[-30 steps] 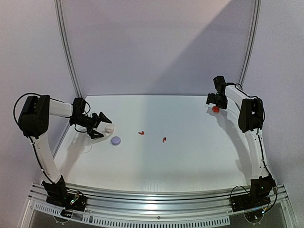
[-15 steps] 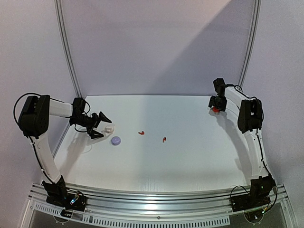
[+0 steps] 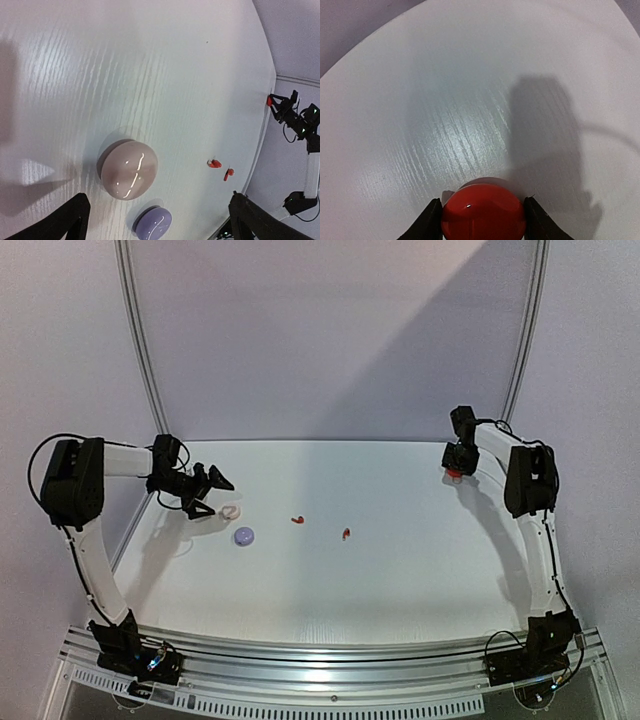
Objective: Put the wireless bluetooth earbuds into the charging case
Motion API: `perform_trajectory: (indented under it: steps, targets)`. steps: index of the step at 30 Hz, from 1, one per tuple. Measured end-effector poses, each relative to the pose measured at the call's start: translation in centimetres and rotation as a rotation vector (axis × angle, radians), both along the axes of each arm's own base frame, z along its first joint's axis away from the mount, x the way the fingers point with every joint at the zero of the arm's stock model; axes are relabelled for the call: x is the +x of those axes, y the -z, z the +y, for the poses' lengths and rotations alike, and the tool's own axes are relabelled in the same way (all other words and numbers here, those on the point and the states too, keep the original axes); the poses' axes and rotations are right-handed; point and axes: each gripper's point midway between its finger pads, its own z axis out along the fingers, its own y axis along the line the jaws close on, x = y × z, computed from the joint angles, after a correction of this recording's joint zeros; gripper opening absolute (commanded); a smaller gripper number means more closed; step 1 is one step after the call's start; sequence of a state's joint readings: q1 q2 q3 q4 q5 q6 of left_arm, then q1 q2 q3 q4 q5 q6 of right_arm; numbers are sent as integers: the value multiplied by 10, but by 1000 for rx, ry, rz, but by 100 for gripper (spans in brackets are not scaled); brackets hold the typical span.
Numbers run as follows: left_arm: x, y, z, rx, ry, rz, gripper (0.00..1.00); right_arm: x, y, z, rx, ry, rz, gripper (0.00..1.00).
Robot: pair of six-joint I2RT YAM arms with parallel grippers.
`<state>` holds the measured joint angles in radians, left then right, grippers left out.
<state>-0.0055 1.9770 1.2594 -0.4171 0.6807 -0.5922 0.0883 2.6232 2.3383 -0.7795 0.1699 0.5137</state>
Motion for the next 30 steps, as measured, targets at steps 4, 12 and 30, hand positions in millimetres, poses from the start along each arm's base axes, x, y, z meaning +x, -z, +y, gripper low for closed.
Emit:
perform_trajectory:
  steps: [4,12,30]
  targets:
    - [11,-17,2,46,55,-95,99,-9,-4,7,51,4,6,31]
    - [3,-67,10,179,234,-334,99,-13,-73,37,148,-30,-108,29]
    - [-72,-351,-122,428,501,-1704,97,-177,-424,320,669,-537,-794,25]
